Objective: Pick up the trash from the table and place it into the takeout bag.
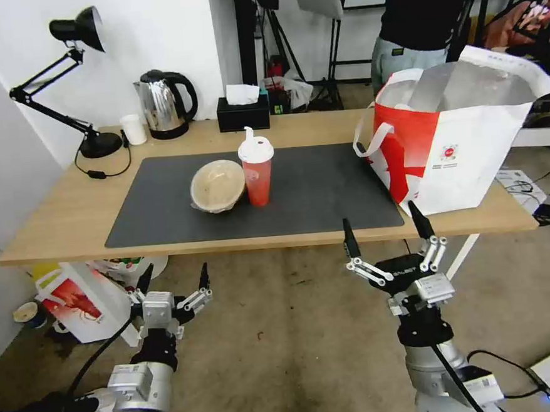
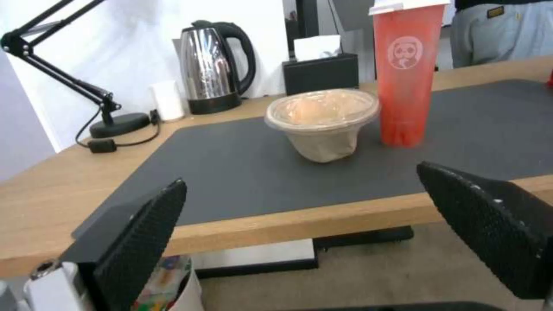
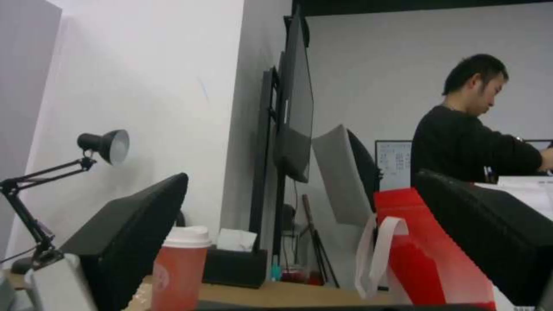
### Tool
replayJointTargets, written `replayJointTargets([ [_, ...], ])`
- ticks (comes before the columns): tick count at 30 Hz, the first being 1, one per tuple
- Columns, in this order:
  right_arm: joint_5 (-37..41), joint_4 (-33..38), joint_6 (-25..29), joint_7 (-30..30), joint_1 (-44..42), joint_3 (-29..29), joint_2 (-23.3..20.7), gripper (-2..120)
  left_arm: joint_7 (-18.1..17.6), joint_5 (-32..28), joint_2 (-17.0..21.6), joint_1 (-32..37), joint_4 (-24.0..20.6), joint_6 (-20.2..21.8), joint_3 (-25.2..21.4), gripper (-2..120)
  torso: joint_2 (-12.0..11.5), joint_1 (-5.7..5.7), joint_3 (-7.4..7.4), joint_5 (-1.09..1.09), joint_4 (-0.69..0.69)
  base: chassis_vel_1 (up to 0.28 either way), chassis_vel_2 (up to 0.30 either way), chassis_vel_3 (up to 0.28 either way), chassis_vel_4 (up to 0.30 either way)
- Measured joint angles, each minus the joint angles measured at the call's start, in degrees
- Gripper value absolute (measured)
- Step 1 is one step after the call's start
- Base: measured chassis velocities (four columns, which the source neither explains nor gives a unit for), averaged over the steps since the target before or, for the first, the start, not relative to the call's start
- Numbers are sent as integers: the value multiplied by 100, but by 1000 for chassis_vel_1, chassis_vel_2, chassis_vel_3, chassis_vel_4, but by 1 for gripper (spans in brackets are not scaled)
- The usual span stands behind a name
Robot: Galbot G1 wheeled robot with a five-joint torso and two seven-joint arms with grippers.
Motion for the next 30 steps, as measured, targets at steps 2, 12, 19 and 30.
replayJointTargets([
  [2, -9, -7, 22, 14, -31, -19, -7, 100, 0, 0, 0, 0, 0, 0, 0, 100, 0, 0, 0, 0, 0, 0, 0, 0, 0],
  [12, -144, -139, 278, 40, -302, -121, -152, 100, 0, 0, 0, 0, 0, 0, 0, 100, 0, 0, 0, 0, 0, 0, 0, 0, 0],
  [19, -164, -130, 366, 11, -441, -178, -305, 100, 0, 0, 0, 0, 0, 0, 0, 100, 0, 0, 0, 0, 0, 0, 0, 0, 0],
  [30, -110, -149, 466, -77, -518, -198, -658, 100, 0, 0, 0, 0, 0, 0, 0, 100, 0, 0, 0, 0, -1, 0, 0, 0, 0],
])
